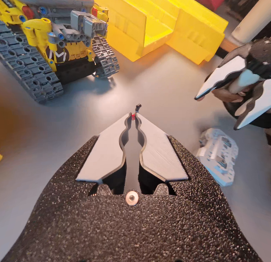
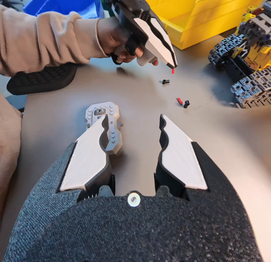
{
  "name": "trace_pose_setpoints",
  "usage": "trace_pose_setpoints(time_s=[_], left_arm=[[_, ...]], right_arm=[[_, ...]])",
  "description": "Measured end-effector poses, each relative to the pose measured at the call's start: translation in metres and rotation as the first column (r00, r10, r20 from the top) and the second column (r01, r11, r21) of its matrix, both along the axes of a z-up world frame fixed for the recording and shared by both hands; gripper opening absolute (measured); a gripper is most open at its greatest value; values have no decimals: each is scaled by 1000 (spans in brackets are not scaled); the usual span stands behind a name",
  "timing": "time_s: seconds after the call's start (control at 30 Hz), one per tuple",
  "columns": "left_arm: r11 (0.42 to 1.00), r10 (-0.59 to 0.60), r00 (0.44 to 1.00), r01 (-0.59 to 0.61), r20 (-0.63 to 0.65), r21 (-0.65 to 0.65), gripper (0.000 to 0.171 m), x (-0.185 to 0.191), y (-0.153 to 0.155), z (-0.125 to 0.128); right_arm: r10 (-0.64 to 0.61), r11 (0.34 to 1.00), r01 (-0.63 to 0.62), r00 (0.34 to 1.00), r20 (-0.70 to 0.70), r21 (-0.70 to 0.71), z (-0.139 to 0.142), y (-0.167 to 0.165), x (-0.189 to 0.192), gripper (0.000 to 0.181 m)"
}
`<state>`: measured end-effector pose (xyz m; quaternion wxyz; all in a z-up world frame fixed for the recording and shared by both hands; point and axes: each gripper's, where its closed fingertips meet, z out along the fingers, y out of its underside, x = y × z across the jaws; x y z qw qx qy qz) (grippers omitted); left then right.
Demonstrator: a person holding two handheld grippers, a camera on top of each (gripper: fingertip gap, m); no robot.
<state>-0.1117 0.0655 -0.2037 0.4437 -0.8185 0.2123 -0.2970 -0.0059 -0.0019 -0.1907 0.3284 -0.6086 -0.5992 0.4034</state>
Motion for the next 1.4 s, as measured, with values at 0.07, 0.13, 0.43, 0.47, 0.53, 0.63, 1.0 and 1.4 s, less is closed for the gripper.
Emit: trace_pose_setpoints(time_s=[0.07, 0.13, 0.43, 0.47, 0.53, 0.63, 1.0, 1.4], left_arm=[[1000, -15, 997, 15, -79, 5, 3, 8, 11, -7], [999, -42, 981, 36, -190, -31, 4, 13, 16, -24], [1000, 15, 981, -15, -196, 4, 45, 13, 17, -18], [1000, 25, 984, -23, -176, 12, 47, 11, 14, -13], [998, 42, 991, -37, -127, 41, 51, 8, 6, -1], [991, 67, 996, -58, -65, 124, 59, 7, -13, 18], [973, 29, 1000, -26, -11, 231, 72, 22, -64, 45], [920, -382, 914, 390, -139, 38, 113, 86, -120, -5]], right_arm=[[-11, 1000, 11, 999, -32, -21, 0, 1, 4, 67], [-25, 999, 23, 998, -56, -43, 0, 2, 8, 62], [-71, 997, 70, 993, -92, -23, -4, 17, 15, 61], [-69, 997, 66, 993, -101, -30, -3, 17, 15, 62], [-46, 998, 41, 994, -97, -47, -2, 13, 16, 62], [-8, 999, 7, 999, -40, -37, -8, 6, 21, 65], [206, 970, -228, 954, 218, 85, -36, -53, 22, 106], [241, 936, -299, 929, 281, 186, -61, -52, 22, 69]])
